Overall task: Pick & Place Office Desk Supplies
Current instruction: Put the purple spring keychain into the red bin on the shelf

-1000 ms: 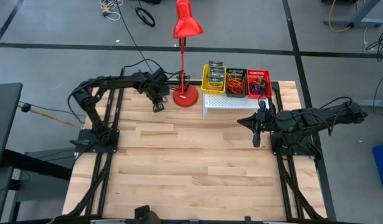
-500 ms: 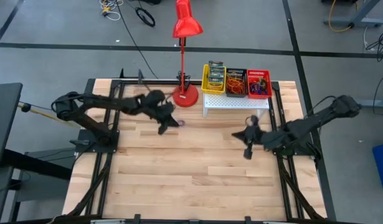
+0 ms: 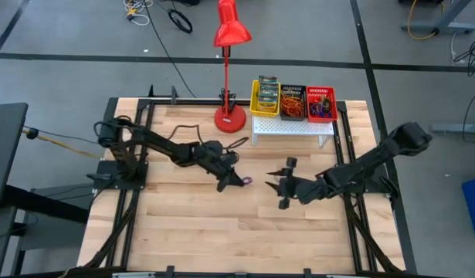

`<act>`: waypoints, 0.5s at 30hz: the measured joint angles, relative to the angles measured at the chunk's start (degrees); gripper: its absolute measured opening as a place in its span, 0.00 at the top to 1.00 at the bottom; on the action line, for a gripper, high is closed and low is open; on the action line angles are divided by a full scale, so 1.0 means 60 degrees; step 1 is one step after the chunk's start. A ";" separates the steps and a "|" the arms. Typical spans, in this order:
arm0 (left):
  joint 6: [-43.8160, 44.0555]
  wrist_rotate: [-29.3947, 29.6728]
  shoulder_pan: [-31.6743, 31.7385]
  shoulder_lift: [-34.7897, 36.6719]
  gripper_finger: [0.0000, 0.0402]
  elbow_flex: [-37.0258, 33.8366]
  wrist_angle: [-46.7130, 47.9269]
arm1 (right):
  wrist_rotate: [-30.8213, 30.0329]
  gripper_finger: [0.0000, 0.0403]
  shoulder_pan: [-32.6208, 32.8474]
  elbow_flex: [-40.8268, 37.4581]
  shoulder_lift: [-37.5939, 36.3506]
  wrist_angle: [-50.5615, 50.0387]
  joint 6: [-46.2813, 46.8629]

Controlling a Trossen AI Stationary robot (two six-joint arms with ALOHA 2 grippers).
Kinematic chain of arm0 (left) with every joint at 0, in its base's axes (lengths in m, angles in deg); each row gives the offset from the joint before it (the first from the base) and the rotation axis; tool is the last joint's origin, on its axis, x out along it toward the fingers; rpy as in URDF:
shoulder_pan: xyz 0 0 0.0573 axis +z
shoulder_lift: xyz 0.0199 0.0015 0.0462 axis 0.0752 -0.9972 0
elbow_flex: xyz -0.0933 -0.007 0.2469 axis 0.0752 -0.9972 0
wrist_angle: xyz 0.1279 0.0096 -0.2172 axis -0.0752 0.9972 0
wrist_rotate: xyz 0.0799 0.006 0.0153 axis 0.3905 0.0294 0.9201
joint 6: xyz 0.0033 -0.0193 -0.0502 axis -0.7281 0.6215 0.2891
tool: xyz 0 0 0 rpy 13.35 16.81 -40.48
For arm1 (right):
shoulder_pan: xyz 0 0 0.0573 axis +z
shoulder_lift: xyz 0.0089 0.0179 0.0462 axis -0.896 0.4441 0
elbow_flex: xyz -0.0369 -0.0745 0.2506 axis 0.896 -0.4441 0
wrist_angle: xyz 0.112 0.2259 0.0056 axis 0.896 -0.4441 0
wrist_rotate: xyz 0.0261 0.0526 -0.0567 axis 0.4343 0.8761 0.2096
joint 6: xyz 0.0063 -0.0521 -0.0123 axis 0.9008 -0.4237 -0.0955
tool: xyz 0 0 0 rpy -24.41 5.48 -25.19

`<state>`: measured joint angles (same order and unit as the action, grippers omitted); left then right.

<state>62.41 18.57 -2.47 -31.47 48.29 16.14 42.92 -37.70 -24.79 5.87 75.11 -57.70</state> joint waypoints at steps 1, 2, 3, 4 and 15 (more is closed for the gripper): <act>0.0139 -0.0053 -0.0065 -0.0174 0.97 0.0154 -0.0177 | 0.0000 0.57 0.0000 0.0175 0.0165 -0.0002 -0.0371; 0.0229 -0.0111 -0.0125 -0.0324 0.97 0.0338 -0.0310 | 0.0006 0.55 0.0000 0.0347 0.0333 0.0006 -0.0722; 0.0316 -0.0173 -0.0173 -0.0431 0.97 0.0516 -0.0344 | 0.0034 0.53 0.0000 0.0498 0.0484 0.0001 -0.1052; 0.0351 -0.0272 -0.0214 -0.0522 0.97 0.0672 -0.0342 | 0.0085 0.51 0.0000 0.0620 0.0604 -0.0038 -0.1313; 0.0243 -0.0543 -0.0374 -0.0712 0.97 0.1363 -0.0281 | 0.1321 0.64 -0.0095 0.1286 0.1100 -0.0016 -0.1884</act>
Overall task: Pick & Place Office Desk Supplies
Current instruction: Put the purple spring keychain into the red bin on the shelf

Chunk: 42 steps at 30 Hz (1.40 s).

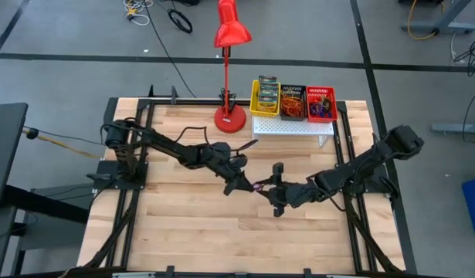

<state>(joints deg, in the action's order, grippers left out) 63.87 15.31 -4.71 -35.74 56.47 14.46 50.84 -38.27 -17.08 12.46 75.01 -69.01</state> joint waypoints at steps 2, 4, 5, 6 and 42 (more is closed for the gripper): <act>-0.0018 -0.0010 -0.0008 0.0000 0.97 0.0006 -0.0013 | 0.0002 0.73 0.0000 0.0000 -0.0003 0.0001 -0.0010; -0.0114 0.0008 -0.0001 0.0000 0.97 0.0006 -0.0009 | 0.0015 0.83 0.0002 0.0000 -0.0011 -0.0006 -0.0025; -0.0118 0.0072 -0.0001 0.0000 0.97 0.0006 -0.0031 | 0.0018 0.89 0.0020 0.0000 -0.0011 -0.0026 -0.0025; -0.0117 0.0150 -0.0004 0.0000 0.97 0.0006 -0.0062 | 0.0005 0.93 0.0038 0.0000 -0.0011 -0.0035 -0.0014; -0.4641 0.4258 0.1281 0.5435 0.98 -0.3763 0.0717 | -0.2252 0.96 -0.5131 0.3521 -0.6494 -1.1129 0.4094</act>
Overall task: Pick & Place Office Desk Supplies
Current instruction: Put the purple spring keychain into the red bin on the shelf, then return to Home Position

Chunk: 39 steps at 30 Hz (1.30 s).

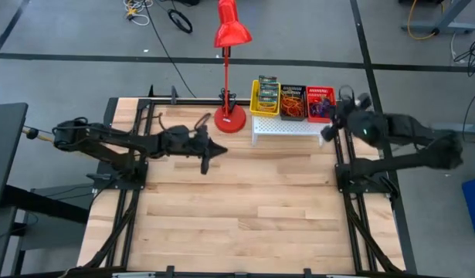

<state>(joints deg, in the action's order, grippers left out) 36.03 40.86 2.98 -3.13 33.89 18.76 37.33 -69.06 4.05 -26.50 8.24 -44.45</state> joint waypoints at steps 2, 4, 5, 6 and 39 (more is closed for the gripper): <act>-0.0170 0.0002 0.0290 0.0328 0.98 -0.0166 -0.0179 | 0.0726 0.96 -0.1309 -0.0054 0.0066 0.0027 -0.0301; -0.0270 0.0001 0.0527 0.0719 0.98 -0.0416 -0.0196 | 0.1647 0.96 -0.2551 -0.0218 0.0344 0.0246 -0.0574; -0.0302 -0.0007 0.0638 0.0896 0.98 -0.0560 -0.0241 | 0.2098 0.96 -0.3128 -0.0308 0.0492 0.0385 -0.0691; -0.0335 -0.0006 0.0719 0.1044 0.98 -0.0713 -0.0316 | 0.2454 0.96 -0.3679 -0.0401 0.0692 0.0489 -0.0856; -0.0683 0.0187 0.1733 0.5442 0.98 -0.3013 0.0364 | 0.7083 0.67 -0.5845 -0.1417 0.0185 0.2605 -0.1815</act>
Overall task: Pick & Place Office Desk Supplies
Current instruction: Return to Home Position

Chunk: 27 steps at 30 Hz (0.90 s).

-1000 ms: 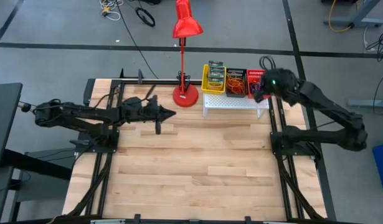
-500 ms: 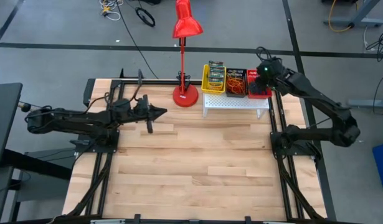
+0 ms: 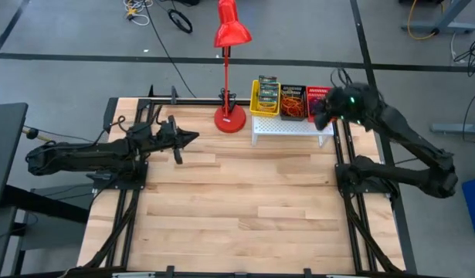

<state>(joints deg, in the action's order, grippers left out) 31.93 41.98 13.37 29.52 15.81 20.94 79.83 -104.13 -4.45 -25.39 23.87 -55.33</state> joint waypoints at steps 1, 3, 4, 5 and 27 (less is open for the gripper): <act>0.0000 0.0000 -0.0018 0.0167 0.98 0.0000 0.0081 | 0.0268 0.74 0.0322 -0.0377 -0.0381 0.0490 -0.0095; -0.0038 0.0004 -0.0100 0.0375 0.98 0.0003 0.0074 | 0.0482 0.89 0.0976 -0.1231 -0.1106 0.1679 -0.0129; -0.0107 0.0001 -0.0158 0.0390 0.98 0.0004 0.0083 | 0.0515 0.94 0.1292 -0.1680 -0.1413 0.2314 -0.0192; -0.0193 0.0000 -0.0214 0.0379 0.98 0.0004 0.0109 | 0.0554 0.97 0.1619 -0.2126 -0.1684 0.2908 -0.0361; 0.0219 -0.1943 -0.0038 0.4247 0.99 -0.1723 0.0823 | 0.2123 0.99 0.3627 -0.7374 -0.6590 0.7074 -0.0462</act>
<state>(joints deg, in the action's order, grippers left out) 33.24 30.33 13.14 55.00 5.47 25.88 92.57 -82.37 -48.69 -64.93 66.31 -58.11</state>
